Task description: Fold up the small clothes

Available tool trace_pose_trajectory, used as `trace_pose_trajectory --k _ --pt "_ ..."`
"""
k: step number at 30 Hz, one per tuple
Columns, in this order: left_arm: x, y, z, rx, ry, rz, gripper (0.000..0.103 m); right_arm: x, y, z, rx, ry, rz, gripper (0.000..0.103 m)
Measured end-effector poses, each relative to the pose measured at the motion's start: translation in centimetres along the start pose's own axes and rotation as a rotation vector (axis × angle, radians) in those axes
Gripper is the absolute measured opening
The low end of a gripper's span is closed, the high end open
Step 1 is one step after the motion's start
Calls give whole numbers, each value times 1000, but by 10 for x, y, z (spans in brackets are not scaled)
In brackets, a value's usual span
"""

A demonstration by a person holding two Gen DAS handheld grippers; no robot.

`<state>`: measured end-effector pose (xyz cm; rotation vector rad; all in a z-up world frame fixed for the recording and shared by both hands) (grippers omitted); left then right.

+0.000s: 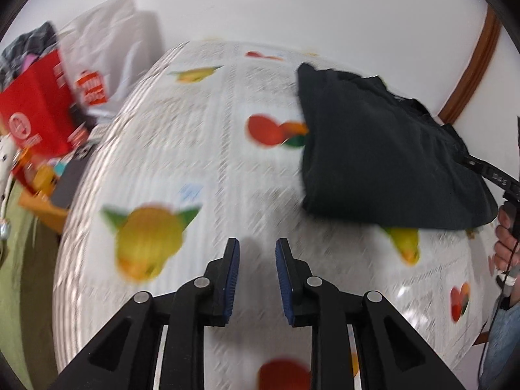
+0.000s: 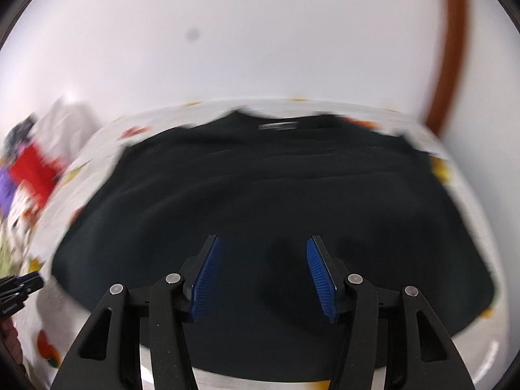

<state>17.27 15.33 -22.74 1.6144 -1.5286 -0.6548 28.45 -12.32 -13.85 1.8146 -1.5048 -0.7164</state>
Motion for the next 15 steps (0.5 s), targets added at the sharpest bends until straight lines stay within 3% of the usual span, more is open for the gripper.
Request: trace_pose_trajectory --k 4,6,12,15 --pt "-13 9 21 -8 12 -24 22 -82 -22 12 -23 85 -55 54" --pt "-16 12 27 -9 17 -21 28 -113 -25 23 -34 128 -54 54" --pt "-24 27 41 30 14 -2 42 -168 1 70 -48 378 -71 54" --pt "-26 27 45 38 13 4 43 -193 5 91 -13 528 -17 58"
Point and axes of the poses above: each gripper's, at about its wrist camera, not at the fingertips, and y roughly against the way its jaws point, x to its right, z to its underside, the point moved 8 cm from there along -y, roughly the way its jaws point
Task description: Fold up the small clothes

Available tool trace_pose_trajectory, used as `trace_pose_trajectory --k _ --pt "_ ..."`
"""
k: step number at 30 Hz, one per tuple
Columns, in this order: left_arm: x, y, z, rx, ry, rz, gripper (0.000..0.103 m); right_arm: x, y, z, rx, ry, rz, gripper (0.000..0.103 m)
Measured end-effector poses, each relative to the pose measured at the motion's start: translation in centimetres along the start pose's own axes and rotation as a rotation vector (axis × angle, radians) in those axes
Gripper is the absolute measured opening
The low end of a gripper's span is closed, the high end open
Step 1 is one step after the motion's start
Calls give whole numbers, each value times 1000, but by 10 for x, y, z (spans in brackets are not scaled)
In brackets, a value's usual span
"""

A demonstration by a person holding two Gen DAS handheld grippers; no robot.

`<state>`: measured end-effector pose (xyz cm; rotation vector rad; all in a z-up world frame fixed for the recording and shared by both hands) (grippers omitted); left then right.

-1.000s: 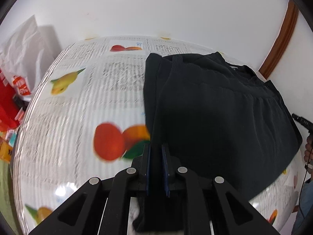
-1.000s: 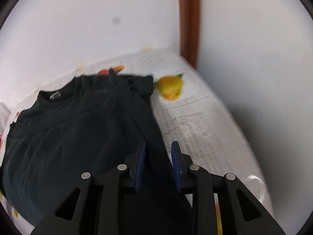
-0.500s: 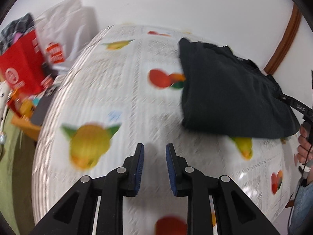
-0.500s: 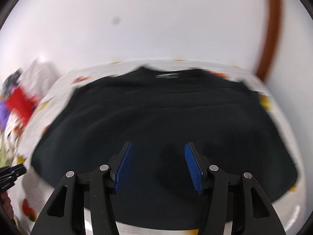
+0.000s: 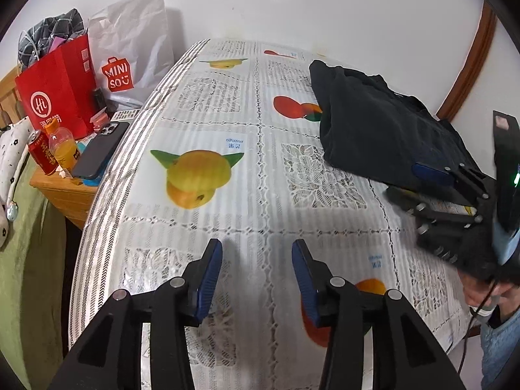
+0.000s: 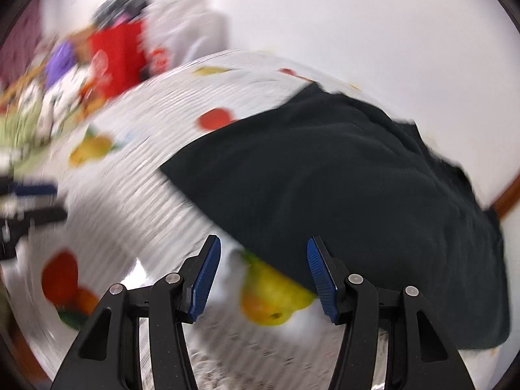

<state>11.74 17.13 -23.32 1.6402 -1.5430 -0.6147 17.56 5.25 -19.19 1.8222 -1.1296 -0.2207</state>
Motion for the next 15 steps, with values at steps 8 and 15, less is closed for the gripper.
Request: trace_pose_trajectory --k 8,15 --pt "-4 -1 0 16 17 41 47 -13 -21 -30 35 86 99 58" --pt "-7 -5 -5 34 22 74 49 -12 -41 -52 41 85 134 32"
Point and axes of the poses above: each gripper's, at about its wrist camera, not at the fingertips, and y roughly against the way its jaws point, x to its right, z to its underside, the point moved 8 cm from there along -y, roughly the way its jaws point
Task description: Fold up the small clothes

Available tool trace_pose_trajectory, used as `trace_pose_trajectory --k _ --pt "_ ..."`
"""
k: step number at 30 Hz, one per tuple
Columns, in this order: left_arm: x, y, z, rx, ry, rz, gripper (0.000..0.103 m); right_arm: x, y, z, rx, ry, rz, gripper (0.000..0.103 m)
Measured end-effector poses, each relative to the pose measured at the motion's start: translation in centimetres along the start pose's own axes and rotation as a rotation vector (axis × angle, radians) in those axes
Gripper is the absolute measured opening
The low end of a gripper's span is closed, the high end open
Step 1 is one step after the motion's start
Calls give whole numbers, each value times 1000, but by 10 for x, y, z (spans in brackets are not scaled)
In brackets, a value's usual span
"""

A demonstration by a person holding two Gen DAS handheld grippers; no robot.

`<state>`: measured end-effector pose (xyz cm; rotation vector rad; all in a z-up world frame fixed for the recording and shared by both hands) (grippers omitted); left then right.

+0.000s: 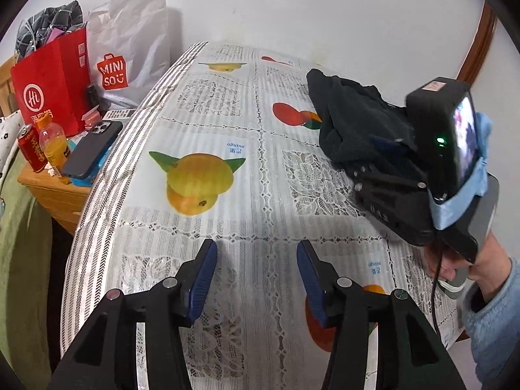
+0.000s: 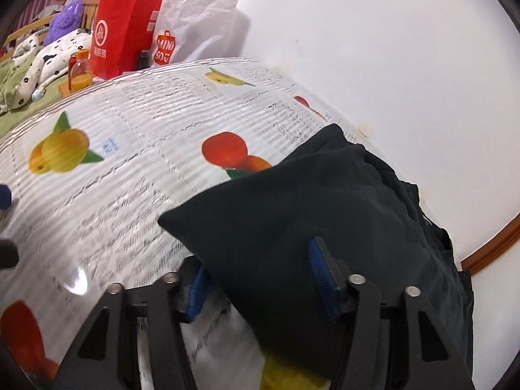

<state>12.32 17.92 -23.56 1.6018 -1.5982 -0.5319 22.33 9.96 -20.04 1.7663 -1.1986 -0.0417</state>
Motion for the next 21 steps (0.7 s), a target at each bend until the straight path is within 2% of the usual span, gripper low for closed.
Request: trace_pose_trajectory --k 1,4,7,13,17,21 --pt "0 0 0 1 -1 3 49 1 -4 -2 -6 9 33 20" --pt "1 -1 -1 4 -13 5 50 7 -4 -8 -6 -48 -4 14" --pt "3 -3 -3 2 -17 3 50 16 2 -23 5 -155 -83 11" --pt "8 -11 -12 -24 -35 10 50 45 30 -65 117 -341 -215 11" --pt "24 -15 -21 -32 -70 4 50 112 64 -62 237 -521 -255 10" --pt "57 -11 -32 7 -135 34 50 212 95 -14 325 -753 -229 10"
Point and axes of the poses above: each gripper's, at about its wrist camera, not at the fingertips, and y roughly against the way its jaws point, x to its right, z to its underside, the point moved 8 cm from there along -y, roughly the way its jaws point
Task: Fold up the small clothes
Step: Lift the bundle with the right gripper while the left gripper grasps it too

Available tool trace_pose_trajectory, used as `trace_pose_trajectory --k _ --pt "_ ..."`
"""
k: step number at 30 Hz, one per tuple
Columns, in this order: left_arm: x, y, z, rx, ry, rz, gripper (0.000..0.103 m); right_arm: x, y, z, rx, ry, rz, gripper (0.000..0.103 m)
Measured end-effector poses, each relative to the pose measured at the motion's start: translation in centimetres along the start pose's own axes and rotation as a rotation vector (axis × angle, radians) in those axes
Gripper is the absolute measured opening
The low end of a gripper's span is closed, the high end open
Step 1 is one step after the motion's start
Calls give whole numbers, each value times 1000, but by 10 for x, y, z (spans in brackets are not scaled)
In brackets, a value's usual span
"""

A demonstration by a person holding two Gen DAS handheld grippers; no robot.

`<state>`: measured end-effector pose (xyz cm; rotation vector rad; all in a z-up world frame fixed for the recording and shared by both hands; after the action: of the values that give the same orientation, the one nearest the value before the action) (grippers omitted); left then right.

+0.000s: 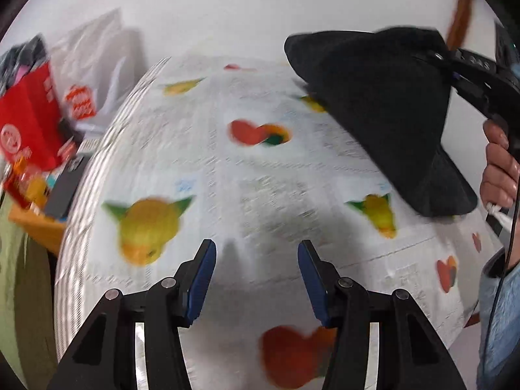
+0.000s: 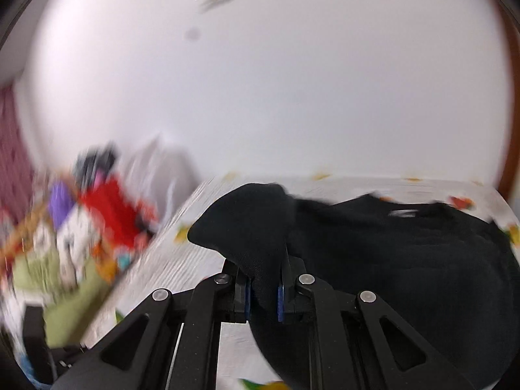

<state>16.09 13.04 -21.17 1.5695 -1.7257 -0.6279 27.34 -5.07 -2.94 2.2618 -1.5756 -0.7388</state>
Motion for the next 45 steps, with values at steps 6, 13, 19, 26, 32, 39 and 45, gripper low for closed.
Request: trace_pose_trajectory --k 6,13,19,26,32,39,45 --pt "62 -10 -23 28 -67 73 50 147 81 10 118 -236 96 10" --pt "164 -34 -30 5 -181 193 53 255 105 98 -30 -401 181 13" --pt "233 -60 -20 -55 -288 255 57 261 116 115 -51 -350 197 40" --pt "268 -99 -16 -93 -364 169 57 268 89 113 -84 -300 229 52" --pt "266 -97 -26 -32 -383 117 19 260 57 110 -109 -240 196 17" --pt "214 -90 -43 -7 -272 88 14 224 22 102 -159 -238 103 16" --pt "153 -77 -46 -10 -194 34 14 173 -9 95 -205 -199 20 16"
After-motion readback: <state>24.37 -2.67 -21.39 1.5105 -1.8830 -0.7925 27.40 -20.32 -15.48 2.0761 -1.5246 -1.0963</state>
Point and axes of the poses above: each gripper's, at about its wrist camera, not at the fingertips, and y roughly against the way its jaws point, x to its right, z to its underside, the point moved 8 cm from there along -y, roughly the way its jaws point
